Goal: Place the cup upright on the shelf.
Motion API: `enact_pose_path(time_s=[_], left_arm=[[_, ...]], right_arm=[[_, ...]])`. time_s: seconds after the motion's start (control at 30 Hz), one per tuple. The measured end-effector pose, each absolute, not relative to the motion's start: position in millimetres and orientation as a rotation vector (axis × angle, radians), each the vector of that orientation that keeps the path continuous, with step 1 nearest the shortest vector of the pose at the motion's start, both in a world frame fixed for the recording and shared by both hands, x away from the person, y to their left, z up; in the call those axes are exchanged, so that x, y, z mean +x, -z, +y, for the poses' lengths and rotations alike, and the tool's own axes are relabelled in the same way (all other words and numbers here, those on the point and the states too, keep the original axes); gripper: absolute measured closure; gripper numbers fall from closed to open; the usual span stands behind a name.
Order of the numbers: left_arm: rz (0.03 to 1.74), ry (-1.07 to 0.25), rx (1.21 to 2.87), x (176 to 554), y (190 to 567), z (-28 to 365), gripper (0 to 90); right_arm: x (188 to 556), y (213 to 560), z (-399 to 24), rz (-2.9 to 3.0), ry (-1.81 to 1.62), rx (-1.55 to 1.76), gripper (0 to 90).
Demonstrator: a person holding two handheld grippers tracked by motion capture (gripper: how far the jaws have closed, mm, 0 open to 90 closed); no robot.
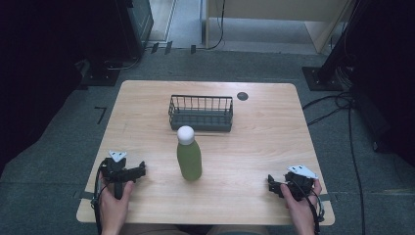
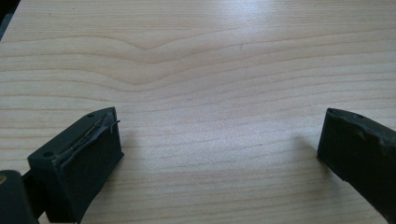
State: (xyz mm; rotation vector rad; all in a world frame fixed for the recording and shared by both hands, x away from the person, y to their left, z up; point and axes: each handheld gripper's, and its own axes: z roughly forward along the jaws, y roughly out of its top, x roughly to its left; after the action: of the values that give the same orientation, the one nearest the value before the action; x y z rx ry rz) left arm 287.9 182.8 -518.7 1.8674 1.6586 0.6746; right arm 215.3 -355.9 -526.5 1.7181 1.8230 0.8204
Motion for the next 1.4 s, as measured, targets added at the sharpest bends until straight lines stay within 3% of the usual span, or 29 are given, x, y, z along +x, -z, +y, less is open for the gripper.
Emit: enact_pose_path(time_s=[0.33, 1.4], left_arm=[[1.658, -0.675, 1.867, 288, 519, 183, 0.0], [1.678, -0.683, 1.852, 286, 519, 179, 0.0]], right_arm=[[224, 496, -316, 1.848, -0.955, 1.595, 0.0], [230, 453, -217, 2.031, -1.111, 1.339, 0.0]])
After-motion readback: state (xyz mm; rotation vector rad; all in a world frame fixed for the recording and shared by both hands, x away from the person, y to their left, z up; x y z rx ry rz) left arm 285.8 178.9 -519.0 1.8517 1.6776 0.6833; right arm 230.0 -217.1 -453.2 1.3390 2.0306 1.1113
